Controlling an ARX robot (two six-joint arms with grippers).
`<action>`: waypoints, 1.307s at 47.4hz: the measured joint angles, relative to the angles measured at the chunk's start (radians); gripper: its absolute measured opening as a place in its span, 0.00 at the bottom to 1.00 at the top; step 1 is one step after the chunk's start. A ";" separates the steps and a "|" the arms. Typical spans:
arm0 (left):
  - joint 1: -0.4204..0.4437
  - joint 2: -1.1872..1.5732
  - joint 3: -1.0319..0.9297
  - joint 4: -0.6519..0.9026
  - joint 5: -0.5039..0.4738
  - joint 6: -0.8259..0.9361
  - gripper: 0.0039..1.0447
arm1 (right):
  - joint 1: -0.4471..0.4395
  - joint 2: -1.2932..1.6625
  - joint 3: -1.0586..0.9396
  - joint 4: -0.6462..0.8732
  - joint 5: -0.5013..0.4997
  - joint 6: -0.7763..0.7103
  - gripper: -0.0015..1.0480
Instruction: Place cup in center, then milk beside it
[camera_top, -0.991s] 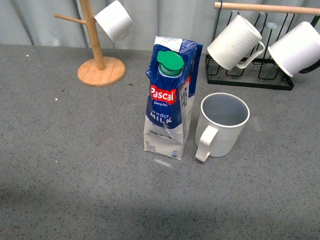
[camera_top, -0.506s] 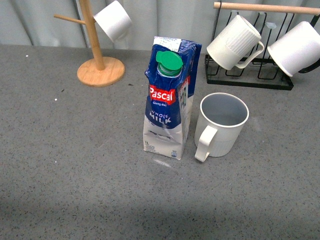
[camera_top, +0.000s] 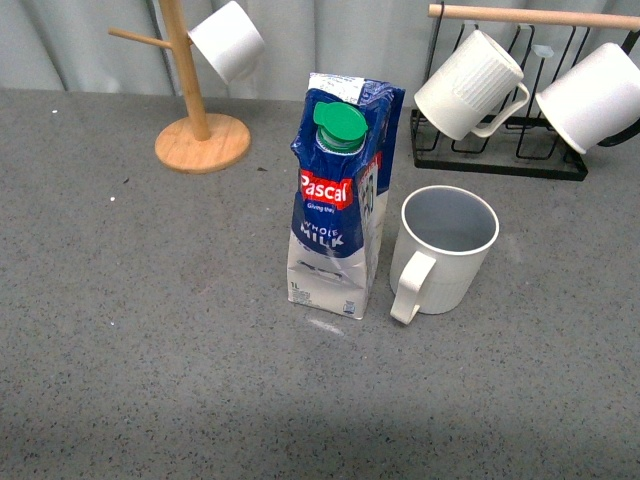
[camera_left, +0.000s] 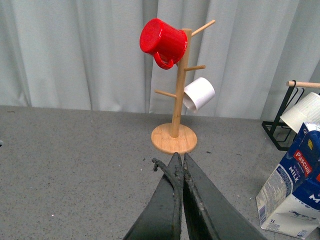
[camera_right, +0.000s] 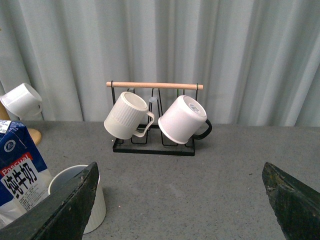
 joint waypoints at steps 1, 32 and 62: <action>0.000 -0.006 0.000 -0.006 0.000 0.000 0.04 | 0.000 0.000 0.000 0.000 0.000 0.000 0.91; 0.000 -0.239 0.000 -0.245 0.002 0.000 0.55 | 0.000 0.000 0.000 0.000 0.000 0.000 0.91; 0.000 -0.239 0.000 -0.245 0.002 0.002 0.94 | 0.000 0.000 0.000 0.000 0.000 0.000 0.91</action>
